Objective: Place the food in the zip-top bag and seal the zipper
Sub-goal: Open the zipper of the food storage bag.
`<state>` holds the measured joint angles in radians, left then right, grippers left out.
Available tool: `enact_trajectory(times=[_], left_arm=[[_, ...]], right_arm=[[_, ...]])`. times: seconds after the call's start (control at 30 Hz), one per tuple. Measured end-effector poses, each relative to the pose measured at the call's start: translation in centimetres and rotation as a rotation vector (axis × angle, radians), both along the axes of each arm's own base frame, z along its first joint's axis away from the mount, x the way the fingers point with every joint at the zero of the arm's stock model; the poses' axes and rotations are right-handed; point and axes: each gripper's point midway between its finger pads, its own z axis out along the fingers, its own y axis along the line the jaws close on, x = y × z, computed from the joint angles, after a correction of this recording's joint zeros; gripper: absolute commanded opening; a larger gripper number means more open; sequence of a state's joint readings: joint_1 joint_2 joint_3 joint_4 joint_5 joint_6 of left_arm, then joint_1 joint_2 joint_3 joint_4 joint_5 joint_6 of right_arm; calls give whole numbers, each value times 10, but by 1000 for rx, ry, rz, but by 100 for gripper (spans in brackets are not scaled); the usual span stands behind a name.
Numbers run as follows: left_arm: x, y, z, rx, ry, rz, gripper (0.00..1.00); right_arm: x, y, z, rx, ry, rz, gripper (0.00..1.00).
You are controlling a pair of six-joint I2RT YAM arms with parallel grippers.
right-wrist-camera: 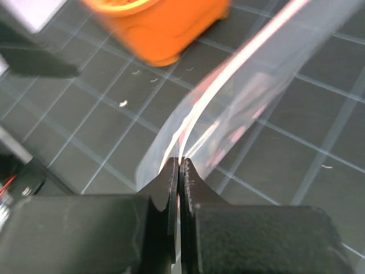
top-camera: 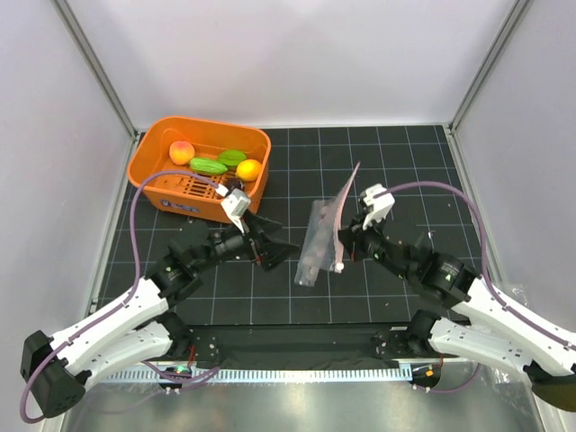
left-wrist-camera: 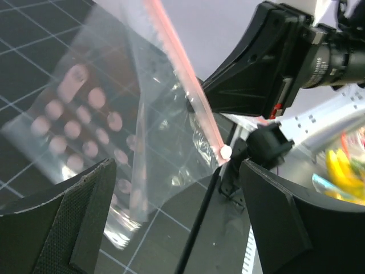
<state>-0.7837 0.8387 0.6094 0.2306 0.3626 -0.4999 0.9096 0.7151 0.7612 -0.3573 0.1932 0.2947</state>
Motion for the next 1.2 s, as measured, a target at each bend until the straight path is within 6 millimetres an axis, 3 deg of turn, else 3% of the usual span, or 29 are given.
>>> enact_trajectory(times=[0.1, 0.2, 0.3, 0.43, 0.53, 0.7, 0.77, 1.0, 1.2], left_arm=[[12, 6, 5, -1, -1, 79, 100], [27, 6, 7, -9, 34, 150, 100], [46, 8, 5, -20, 93, 251, 100], [60, 11, 4, -39, 129, 327, 82], [59, 6, -1, -20, 134, 316, 79], [50, 1, -7, 1, 136, 298, 77], [45, 2, -6, -3, 127, 300, 70], [36, 2, -10, 1, 100, 310, 69], [23, -20, -25, 55, 75, 258, 69]], right_arm=[[16, -6, 21, -45, -5, -88, 1], [33, -1, 46, -72, -20, -150, 1], [45, 8, 56, -120, -29, -178, 1], [47, 29, 47, -219, -35, -173, 1], [34, 38, 27, -270, -42, -138, 1], [21, 31, -8, -311, -39, -131, 1], [20, 27, -14, -302, -40, -138, 1], [18, 35, -6, -213, -67, -124, 1], [14, 43, -1, -163, -81, -97, 1]])
